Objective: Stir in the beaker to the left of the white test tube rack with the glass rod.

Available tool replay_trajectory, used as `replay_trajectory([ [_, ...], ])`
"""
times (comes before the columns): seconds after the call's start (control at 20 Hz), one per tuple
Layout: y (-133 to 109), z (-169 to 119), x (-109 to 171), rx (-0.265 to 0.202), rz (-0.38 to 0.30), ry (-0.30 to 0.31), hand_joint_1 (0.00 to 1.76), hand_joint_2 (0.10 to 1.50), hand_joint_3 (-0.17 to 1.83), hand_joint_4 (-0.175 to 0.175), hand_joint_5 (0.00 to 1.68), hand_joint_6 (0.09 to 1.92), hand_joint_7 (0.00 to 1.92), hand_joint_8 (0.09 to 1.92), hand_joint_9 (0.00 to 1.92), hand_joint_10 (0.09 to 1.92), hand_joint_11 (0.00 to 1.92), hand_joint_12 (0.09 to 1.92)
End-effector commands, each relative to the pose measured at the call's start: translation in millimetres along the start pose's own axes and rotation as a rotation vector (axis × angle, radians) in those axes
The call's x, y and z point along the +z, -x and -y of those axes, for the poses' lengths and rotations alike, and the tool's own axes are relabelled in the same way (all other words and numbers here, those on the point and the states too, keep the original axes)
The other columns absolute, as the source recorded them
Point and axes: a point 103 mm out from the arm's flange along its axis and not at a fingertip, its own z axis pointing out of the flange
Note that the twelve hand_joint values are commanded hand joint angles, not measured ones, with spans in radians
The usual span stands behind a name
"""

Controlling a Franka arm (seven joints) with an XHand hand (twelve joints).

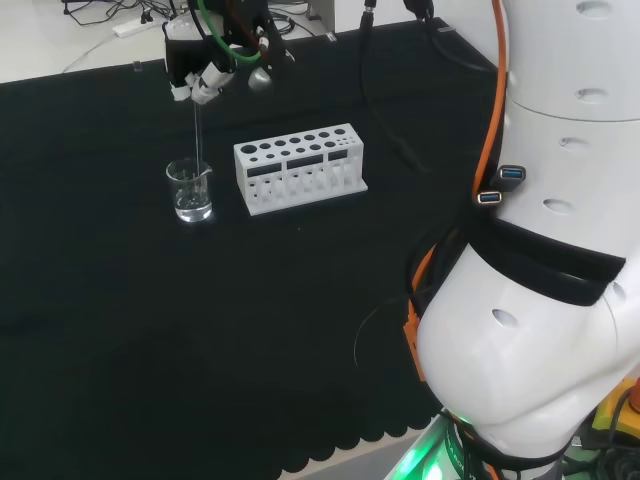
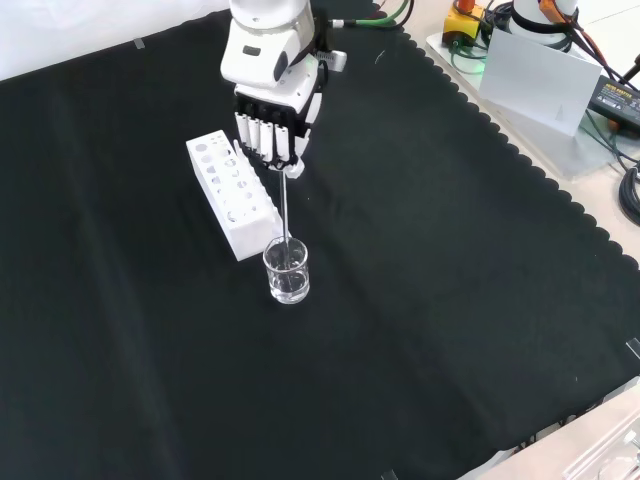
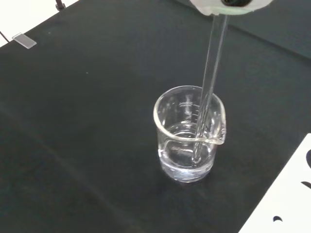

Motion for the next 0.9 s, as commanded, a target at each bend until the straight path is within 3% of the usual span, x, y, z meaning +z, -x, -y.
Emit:
replay_trajectory([
  [0.05, -48, 1, -14, -0.035, 0.014, 0.024, 1.52, 1.01, 0.00, -0.175, 1.21, 0.32, 0.97, 0.99, 1.11, 1.17, 1.23, 0.66],
  [0.9, -66, -6, -9, -0.059, 0.033, 0.038, 1.52, 1.00, 0.00, -0.175, 1.22, 0.30, 0.97, 0.98, 1.11, 1.16, 1.24, 0.65],
])
